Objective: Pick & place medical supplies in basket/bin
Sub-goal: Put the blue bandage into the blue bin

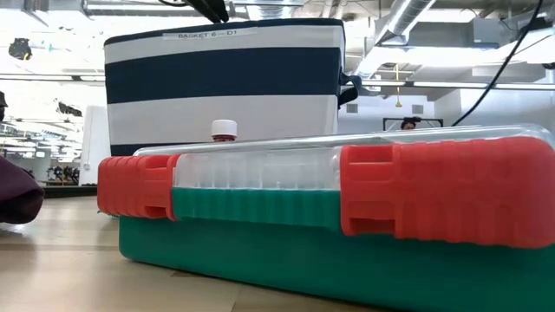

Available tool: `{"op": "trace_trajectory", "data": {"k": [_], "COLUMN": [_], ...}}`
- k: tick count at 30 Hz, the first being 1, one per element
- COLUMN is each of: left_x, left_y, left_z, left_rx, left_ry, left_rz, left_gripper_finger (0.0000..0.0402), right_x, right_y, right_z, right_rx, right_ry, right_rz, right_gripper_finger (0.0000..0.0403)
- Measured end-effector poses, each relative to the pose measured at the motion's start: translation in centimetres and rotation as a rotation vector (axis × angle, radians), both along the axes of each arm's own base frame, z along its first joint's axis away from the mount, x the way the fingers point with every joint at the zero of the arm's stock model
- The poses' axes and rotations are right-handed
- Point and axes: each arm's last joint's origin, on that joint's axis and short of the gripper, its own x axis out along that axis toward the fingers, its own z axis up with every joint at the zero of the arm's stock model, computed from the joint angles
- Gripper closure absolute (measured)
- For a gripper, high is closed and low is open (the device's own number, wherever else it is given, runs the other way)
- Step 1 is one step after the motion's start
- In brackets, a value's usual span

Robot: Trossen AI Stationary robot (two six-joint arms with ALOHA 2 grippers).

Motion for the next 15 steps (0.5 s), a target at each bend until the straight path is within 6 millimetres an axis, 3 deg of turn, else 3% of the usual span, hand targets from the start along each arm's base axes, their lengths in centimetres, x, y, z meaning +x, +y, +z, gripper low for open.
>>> {"op": "trace_trajectory", "data": {"k": [9,15], "left_x": [0.0,0.1], "left_y": [-0.1,-0.1], "left_z": [0.0,-0.1], "left_rx": [-0.014,-0.041], "left_ry": [0.001,-0.005], "left_rz": [-0.018,-0.035], "left_gripper_finger": [0.0232,0.0232], "right_x": [-2.0,-3.8], "right_y": [0.4,1.9], "right_z": [1.3,0.7], "right_rx": [0.028,0.034], "right_ry": [-0.04,0.01], "right_rz": [-0.081,-0.119], "right_gripper_finger": [0.0321,0.0321]}}
